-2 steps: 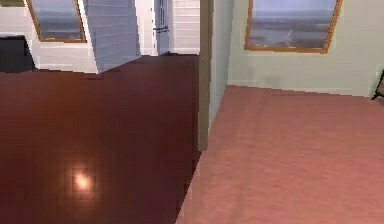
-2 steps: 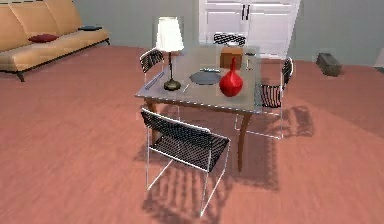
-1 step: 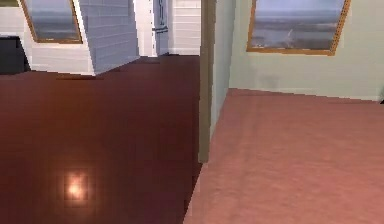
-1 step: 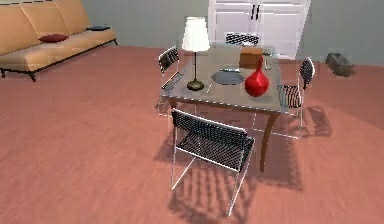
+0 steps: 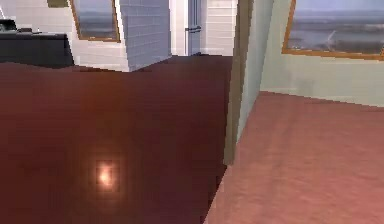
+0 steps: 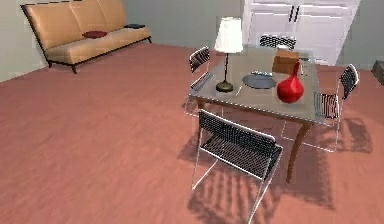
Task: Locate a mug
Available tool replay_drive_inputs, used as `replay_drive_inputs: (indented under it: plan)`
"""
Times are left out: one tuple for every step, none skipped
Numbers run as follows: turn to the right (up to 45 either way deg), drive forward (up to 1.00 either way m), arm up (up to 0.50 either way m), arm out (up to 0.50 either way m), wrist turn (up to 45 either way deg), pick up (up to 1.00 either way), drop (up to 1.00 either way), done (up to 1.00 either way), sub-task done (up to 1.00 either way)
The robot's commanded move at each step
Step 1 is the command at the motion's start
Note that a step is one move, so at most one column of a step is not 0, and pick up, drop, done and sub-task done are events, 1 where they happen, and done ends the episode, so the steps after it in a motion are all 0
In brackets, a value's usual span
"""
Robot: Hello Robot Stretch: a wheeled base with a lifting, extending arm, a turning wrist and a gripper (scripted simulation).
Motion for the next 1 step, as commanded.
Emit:
replay_drive_inputs:
  plan:
    - [0.0,0.30,0.00,0.00,0.0,0.00,0.00,0.00,0.00]
